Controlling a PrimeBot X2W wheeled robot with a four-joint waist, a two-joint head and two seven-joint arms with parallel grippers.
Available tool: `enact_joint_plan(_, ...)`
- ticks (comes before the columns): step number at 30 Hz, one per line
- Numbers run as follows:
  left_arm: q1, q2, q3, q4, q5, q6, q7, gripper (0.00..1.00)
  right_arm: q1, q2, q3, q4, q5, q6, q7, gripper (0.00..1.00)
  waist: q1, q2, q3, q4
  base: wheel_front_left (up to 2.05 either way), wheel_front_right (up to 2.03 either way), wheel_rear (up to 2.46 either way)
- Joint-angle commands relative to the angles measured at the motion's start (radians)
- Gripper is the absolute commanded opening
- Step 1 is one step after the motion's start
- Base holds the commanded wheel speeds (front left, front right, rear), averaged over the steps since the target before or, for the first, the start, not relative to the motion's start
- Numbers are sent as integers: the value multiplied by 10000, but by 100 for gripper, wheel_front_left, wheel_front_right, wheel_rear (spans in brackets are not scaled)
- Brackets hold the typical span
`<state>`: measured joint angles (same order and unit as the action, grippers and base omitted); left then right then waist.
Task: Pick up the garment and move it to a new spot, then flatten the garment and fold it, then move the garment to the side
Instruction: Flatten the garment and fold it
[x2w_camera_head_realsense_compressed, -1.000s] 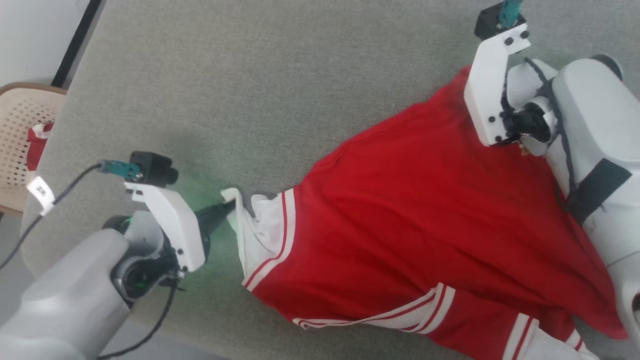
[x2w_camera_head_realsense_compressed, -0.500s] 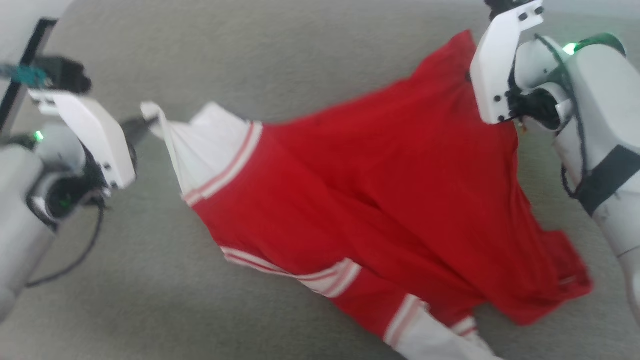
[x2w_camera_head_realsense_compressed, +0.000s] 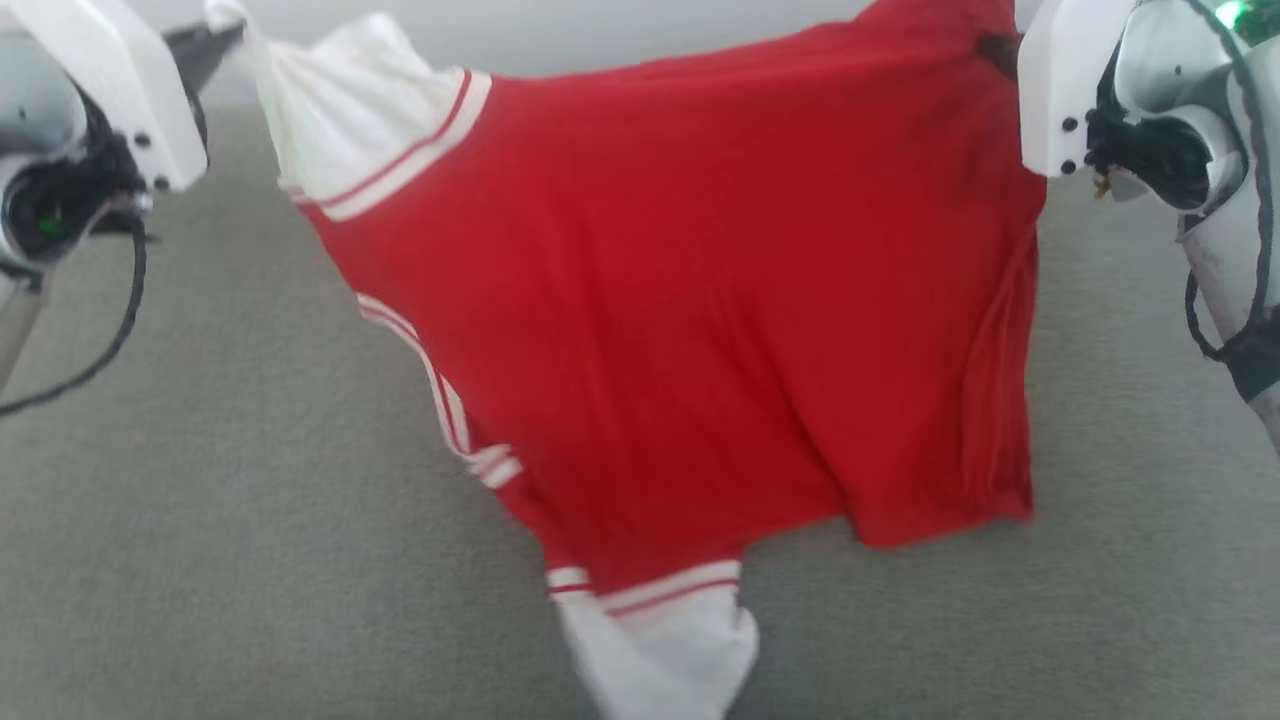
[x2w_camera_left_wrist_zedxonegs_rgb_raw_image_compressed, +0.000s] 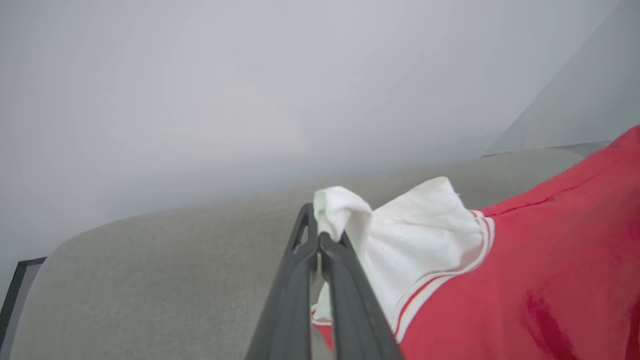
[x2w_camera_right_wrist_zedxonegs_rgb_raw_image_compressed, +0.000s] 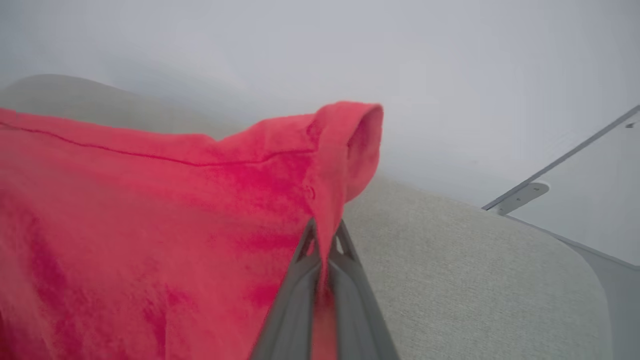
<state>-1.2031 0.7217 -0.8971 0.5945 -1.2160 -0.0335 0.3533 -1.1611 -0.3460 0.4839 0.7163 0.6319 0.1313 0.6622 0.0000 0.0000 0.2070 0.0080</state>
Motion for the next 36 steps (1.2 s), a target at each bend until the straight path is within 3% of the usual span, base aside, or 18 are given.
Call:
enact_joint_plan(1, -225, -65, 54, 137, 187, 35, -58, 0, -108, 44, -85, -50, -86, -9, -102, 0, 0, 0, -296, -316, 0, 0, 0)
enact_joint_plan(10, -1580, -702, 104, 1283, 598, -235, -452, 0, -374, 312, -828, -280, -448, -9, -509, 0, 0, 0, -692, -866, 0, 0, 0)
enact_joint_plan(21, -2782, -793, 101, 2182, 962, -527, -676, 0, -737, 677, -1799, -208, -1387, -9, -887, 0, 0, 0, -475, -1091, 0, 0, 0)
enact_joint_plan(30, -4907, -876, 82, 2879, 2205, -815, -2710, 0, -2323, 1663, -3331, 1107, -3680, -9, -3047, 0, 0, 0, 1059, -1252, 0, 0, 0)
enact_joint_plan(36, -6681, -965, 50, 3502, 3129, -892, -4759, 0, -3555, 2133, -4936, 1860, -5866, -17, -6049, 0, 0, 0, 1948, -1262, 0, 0, 0)
